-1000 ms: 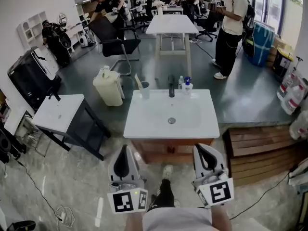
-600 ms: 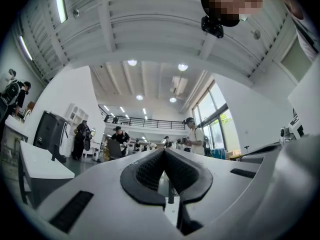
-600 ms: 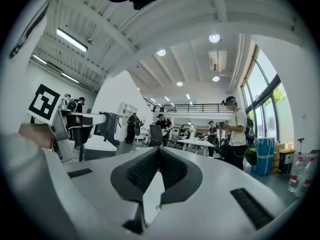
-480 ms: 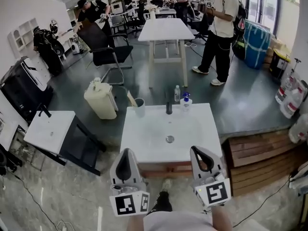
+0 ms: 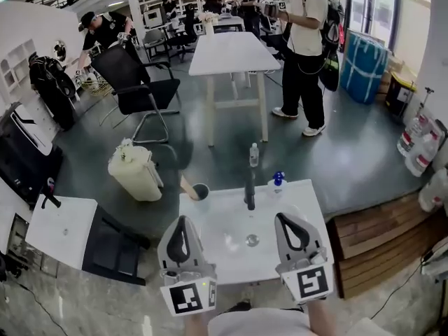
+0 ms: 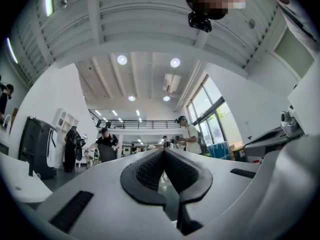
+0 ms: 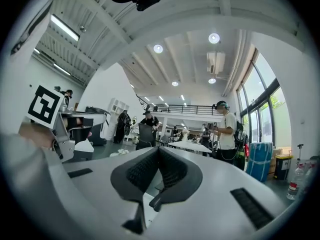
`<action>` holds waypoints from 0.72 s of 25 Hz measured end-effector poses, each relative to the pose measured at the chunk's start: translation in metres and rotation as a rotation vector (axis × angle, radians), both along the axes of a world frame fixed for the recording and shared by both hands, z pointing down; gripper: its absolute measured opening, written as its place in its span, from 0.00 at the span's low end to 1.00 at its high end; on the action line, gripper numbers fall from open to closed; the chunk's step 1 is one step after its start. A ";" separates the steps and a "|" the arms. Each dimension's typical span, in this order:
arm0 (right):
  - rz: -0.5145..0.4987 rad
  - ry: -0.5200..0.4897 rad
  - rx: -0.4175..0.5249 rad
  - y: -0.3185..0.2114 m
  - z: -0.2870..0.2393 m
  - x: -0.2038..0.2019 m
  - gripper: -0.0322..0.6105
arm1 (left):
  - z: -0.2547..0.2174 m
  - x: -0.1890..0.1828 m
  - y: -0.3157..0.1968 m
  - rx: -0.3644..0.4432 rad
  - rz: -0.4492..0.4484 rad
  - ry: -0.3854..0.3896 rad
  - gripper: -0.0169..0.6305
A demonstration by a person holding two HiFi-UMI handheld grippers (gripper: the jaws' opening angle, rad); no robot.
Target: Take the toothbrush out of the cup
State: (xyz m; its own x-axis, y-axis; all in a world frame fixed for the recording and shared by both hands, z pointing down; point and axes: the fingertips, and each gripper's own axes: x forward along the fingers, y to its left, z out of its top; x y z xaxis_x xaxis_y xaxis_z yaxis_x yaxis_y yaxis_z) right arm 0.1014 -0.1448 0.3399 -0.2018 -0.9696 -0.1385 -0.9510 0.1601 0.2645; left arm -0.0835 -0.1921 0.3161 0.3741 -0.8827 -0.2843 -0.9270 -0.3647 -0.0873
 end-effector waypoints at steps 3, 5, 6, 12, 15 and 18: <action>0.017 0.015 -0.011 -0.033 0.005 0.006 0.07 | 0.006 0.007 -0.033 -0.032 0.021 0.029 0.05; 0.021 0.030 -0.009 -0.052 0.005 0.009 0.07 | 0.011 0.014 -0.049 -0.044 0.033 0.037 0.05; 0.022 0.027 0.001 -0.060 0.002 0.011 0.07 | 0.013 0.019 -0.056 -0.053 0.040 0.037 0.05; -0.022 -0.063 0.015 -0.088 0.002 0.011 0.07 | 0.025 0.023 -0.078 -0.095 0.010 0.043 0.05; -0.039 -0.086 0.000 -0.092 0.007 0.012 0.07 | 0.025 0.019 -0.081 -0.082 -0.009 0.039 0.05; -0.037 -0.105 -0.036 -0.096 0.015 0.019 0.07 | 0.022 0.014 -0.084 -0.064 -0.038 0.039 0.05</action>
